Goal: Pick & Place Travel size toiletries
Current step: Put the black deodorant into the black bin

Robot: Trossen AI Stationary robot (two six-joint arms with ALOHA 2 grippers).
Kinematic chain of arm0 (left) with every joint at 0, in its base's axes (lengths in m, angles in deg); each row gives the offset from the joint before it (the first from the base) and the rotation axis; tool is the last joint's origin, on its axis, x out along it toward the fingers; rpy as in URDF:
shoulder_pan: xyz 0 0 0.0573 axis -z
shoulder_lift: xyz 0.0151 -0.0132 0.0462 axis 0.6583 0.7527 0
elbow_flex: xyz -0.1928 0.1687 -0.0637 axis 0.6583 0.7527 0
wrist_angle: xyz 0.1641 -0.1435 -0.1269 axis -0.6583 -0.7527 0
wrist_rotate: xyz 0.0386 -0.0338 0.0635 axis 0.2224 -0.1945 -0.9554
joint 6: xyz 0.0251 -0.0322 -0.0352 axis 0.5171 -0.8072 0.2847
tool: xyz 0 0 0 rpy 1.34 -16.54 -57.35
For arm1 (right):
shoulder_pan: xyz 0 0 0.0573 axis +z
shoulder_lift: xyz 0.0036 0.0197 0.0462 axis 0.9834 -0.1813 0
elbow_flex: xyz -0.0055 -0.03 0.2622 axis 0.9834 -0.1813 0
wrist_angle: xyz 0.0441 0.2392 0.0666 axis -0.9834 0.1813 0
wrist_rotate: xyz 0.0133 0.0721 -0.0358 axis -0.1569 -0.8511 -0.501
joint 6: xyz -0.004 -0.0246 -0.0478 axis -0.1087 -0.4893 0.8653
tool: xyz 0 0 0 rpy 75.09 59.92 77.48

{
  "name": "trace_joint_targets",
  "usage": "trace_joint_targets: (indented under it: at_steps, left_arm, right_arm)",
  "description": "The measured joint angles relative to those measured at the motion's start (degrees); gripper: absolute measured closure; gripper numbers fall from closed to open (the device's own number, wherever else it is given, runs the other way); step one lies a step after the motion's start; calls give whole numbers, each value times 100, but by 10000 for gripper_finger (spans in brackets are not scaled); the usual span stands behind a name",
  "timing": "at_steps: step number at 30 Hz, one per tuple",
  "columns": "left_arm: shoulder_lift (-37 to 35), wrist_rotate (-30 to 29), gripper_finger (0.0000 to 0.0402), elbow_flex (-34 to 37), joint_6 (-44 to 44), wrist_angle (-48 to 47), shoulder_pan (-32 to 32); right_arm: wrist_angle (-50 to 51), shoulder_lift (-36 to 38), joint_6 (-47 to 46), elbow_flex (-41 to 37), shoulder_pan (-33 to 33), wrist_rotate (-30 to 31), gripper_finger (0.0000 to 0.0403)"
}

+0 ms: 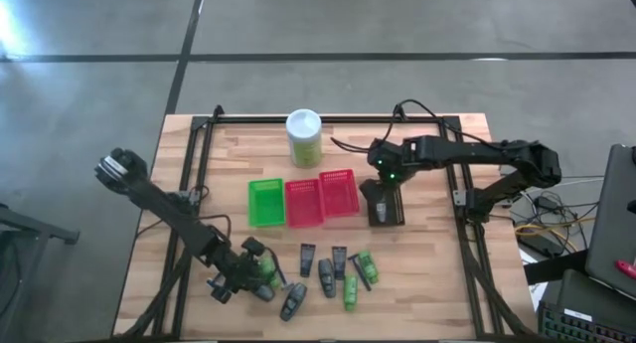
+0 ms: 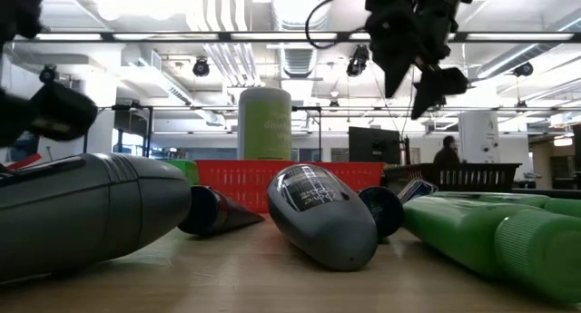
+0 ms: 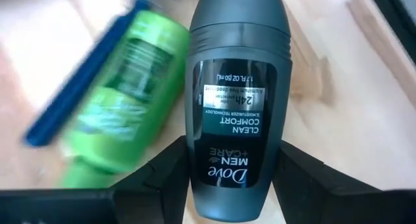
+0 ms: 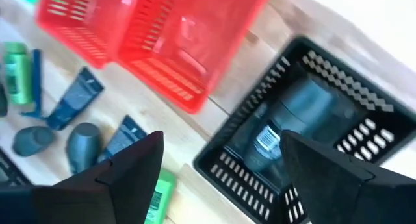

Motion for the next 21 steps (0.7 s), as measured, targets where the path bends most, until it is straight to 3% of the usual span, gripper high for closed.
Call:
trace_joint_targets:
  at_steps: [9, 12, 17, 21]
  left_arm:
    - [-980, -825, 216, -89, -1188, -1079, -9]
    - [-1384, -1529, 216, -167, -1731, -1497, -64]
    - [-1999, -3070, 216, -281, -2484, -2177, -348]
    - [-2303, -3791, 216, -335, -2646, -2184, -857]
  right_arm:
    - [-25, 6, 27, 737, -4, -159, 60]
    - [-253, 7, -392, 795, -28, -579, 52]
    - [-1200, 7, -896, 713, 0, -670, 51]
    - [-1815, -11, -1169, 625, 2, -838, 62]
